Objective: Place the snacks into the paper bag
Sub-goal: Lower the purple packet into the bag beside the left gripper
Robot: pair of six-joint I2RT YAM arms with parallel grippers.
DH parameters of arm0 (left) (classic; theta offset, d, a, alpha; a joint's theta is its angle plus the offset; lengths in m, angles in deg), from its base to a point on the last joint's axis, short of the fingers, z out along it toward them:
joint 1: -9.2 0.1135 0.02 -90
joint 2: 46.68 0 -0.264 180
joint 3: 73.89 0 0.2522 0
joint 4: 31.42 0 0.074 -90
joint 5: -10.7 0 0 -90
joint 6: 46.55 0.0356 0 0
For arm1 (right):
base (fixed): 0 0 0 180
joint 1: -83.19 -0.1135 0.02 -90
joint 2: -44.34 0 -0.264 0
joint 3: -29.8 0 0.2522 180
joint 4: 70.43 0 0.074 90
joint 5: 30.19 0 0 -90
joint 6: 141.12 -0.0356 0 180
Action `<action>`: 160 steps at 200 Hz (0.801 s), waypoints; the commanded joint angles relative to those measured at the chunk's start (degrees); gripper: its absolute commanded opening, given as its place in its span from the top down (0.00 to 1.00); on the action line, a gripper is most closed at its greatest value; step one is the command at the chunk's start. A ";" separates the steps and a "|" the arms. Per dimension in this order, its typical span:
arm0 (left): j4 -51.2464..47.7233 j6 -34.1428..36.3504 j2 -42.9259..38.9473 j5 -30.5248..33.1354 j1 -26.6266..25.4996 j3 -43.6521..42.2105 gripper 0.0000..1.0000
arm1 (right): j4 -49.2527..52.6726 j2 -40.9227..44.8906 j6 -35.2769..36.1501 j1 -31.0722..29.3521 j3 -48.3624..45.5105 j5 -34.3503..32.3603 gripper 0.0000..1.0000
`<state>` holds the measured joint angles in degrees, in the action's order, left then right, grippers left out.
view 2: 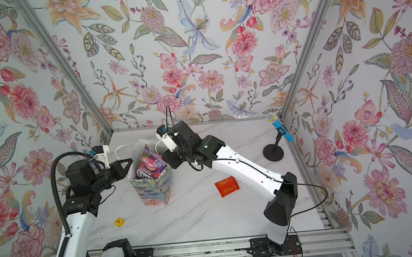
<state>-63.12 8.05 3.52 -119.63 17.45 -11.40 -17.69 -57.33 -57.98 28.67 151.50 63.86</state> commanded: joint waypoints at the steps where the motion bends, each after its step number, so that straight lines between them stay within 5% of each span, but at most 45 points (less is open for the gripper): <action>1: 3.00 -0.46 -0.95 -2.73 0.30 0.05 0.94 | -2.36 -2.73 -1.66 0.46 0.99 2.41 0.63; 79: 3.00 -0.33 -1.02 -2.64 0.33 -0.39 0.94 | -4.73 -6.32 -3.55 -0.98 4.71 7.29 0.98; 160: 2.82 -0.37 -1.28 -2.64 0.29 -0.40 0.94 | -1.29 -11.62 0.72 -4.76 13.66 5.48 0.99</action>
<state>-63.05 8.05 3.50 -119.63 17.45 -11.51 -19.61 -66.40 -59.24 24.01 161.71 69.87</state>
